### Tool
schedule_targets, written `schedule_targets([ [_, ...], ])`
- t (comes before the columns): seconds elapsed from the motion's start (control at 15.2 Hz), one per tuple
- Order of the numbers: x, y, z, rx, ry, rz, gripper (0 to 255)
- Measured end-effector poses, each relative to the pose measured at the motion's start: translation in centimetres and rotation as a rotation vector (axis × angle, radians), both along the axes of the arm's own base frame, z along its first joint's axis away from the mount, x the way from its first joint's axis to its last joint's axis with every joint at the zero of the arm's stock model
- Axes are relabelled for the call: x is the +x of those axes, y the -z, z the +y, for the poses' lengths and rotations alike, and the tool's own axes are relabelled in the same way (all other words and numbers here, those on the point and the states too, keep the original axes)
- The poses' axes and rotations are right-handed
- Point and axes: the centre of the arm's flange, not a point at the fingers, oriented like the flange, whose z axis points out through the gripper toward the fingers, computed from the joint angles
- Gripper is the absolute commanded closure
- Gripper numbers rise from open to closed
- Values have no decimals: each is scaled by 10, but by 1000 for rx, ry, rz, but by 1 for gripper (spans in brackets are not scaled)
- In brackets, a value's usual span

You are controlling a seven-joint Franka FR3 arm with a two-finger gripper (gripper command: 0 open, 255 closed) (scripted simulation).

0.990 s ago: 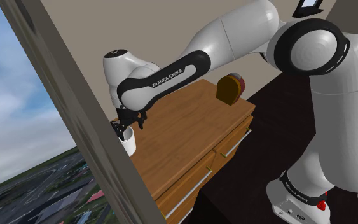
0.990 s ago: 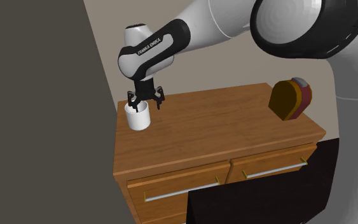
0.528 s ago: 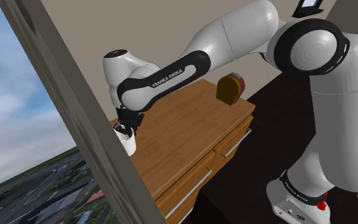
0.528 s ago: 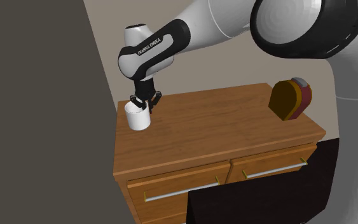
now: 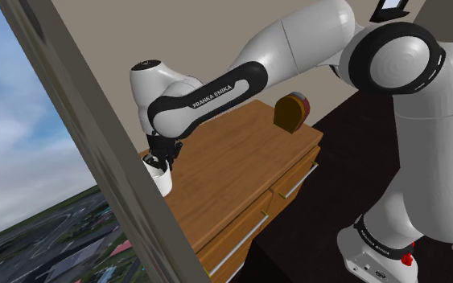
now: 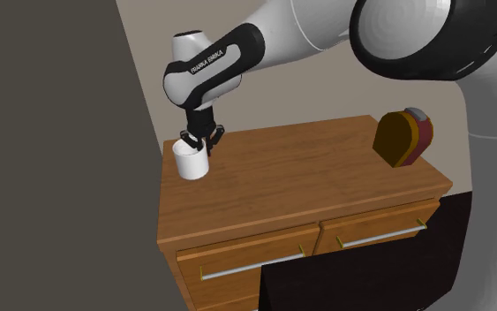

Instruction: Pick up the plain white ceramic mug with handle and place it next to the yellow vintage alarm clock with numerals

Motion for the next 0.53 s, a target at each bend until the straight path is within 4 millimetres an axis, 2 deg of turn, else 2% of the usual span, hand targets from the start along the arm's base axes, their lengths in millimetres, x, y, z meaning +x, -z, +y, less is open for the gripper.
schedule_targets([
  [0.53,0,-41,-1,0,0,0,255],
])
